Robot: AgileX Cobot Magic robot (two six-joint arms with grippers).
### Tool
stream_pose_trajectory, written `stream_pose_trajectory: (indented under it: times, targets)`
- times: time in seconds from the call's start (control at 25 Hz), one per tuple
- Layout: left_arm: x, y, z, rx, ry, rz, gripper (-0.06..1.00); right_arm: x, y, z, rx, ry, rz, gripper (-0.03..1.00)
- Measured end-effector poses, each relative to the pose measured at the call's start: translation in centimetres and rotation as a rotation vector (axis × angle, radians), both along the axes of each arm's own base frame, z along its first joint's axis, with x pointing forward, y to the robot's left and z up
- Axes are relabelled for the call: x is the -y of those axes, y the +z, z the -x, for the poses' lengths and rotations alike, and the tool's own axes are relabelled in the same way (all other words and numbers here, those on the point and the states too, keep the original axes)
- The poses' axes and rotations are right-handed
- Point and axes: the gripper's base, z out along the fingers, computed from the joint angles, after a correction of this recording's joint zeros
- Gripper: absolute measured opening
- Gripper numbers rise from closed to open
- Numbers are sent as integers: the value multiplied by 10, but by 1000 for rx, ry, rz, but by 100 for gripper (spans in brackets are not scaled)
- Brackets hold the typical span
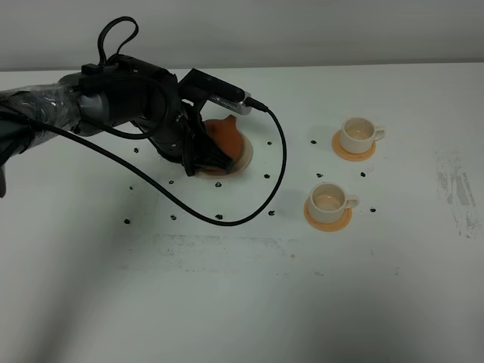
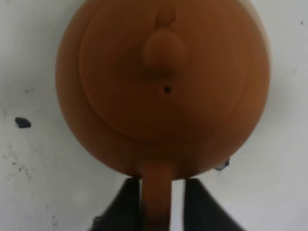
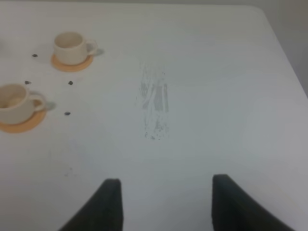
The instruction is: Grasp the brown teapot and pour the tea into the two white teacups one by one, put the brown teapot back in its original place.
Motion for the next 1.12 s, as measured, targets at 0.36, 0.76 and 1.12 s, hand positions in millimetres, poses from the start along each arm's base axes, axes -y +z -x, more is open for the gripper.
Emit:
stream_pose_trajectory:
  times: [0.36,0.76,1.12]
  targets:
    - [-3,0,-1,-1,-16,-11,11,0,0,0,0,0,0,44]
    - [-6,15,2,12,-61,-43,11,0,0,0,0,0,0,44]
    - [-6,21,1,55,-116,-56,11,0,0,0,0,0,0,44]
